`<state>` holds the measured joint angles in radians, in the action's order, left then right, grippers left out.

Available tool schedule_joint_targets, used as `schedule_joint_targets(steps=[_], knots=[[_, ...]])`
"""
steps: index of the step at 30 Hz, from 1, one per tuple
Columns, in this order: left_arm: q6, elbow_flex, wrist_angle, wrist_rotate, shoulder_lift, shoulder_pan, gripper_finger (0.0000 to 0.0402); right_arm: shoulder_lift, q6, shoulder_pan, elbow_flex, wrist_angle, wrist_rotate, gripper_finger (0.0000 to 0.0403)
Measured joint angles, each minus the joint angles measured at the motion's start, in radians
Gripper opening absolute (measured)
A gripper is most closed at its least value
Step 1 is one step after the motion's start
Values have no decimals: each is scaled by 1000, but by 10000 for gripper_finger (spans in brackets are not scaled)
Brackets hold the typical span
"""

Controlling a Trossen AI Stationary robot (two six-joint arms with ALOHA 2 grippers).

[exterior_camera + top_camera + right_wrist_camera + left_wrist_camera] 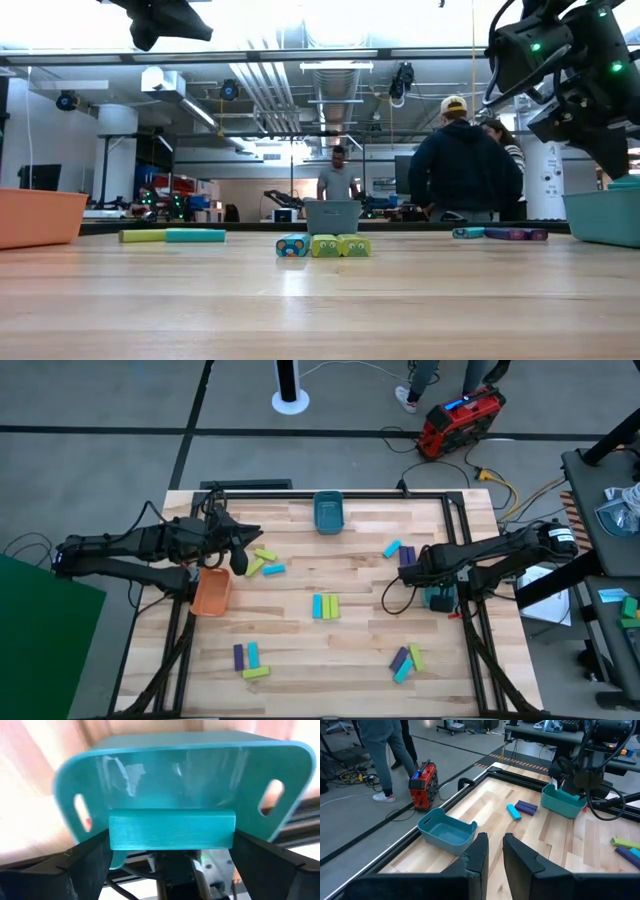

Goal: Sort blocks
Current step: Put the blue block into the light blue bin

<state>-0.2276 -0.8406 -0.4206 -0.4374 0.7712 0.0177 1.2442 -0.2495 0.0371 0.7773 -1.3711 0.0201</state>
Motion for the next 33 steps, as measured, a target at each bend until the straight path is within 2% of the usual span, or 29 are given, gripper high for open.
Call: schedule_joint_targets(steps=[3, 7, 17, 21, 25, 33], knots=[[0, 0, 0, 0, 0, 0, 37, 0, 12, 0, 0, 24, 41, 376], [1, 0, 0, 1, 0, 0, 37, 0, 6, 0, 0, 42, 43, 396], [1, 0, 0, 1, 0, 0, 37, 0, -41, 0, 18, 24, 42, 400], [-18, 0, 0, 2, 0, 0, 37, 0, -42, 0, 113, -27, 51, 400], [-25, 0, 0, 2, 0, 0, 37, 0, -56, 0, 250, 4, 42, 400], [-25, 0, 0, 13, 0, 0, 37, 1, -65, -7, 455, 309, -100, 400]])
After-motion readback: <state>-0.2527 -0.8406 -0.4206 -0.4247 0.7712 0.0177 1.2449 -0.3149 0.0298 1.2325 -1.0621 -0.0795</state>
